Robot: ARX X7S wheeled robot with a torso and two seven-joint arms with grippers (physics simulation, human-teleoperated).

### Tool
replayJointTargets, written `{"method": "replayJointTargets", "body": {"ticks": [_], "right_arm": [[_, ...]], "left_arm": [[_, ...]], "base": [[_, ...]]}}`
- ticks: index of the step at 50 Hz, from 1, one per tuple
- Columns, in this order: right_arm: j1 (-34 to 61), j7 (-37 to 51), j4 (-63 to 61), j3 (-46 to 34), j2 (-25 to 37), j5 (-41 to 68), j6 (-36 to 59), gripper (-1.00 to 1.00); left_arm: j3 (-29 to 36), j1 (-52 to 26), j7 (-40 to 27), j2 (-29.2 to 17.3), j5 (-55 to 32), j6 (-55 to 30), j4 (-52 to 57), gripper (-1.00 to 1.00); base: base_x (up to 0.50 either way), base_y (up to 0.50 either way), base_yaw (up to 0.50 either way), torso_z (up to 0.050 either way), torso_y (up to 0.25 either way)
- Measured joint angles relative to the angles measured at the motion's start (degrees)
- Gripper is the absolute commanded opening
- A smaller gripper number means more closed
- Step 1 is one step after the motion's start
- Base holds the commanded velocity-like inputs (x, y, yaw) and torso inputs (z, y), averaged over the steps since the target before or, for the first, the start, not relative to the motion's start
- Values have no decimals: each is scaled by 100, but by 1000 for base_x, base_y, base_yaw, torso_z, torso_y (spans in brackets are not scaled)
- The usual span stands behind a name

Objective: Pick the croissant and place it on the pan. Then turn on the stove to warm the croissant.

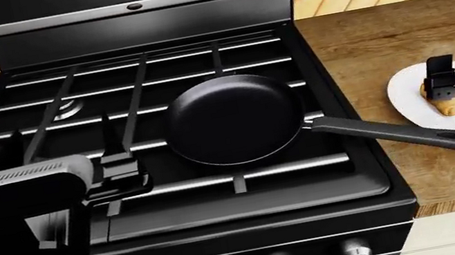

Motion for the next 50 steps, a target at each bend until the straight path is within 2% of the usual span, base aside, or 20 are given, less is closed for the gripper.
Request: {"method": "replayJointTargets", "body": {"ticks": [26,50], "right_arm": [[-462,133,-45,483,-128,104,-195,100],[-526,147,427,475,-202,21,-616,100]], "left_arm": [[81,27,-103,-79,-99,95,-69,100],[131,40,-189,-157,-163,196,-137,100]], "base": [[0,0,0,0,0],[0,0,0,0,0]]}}
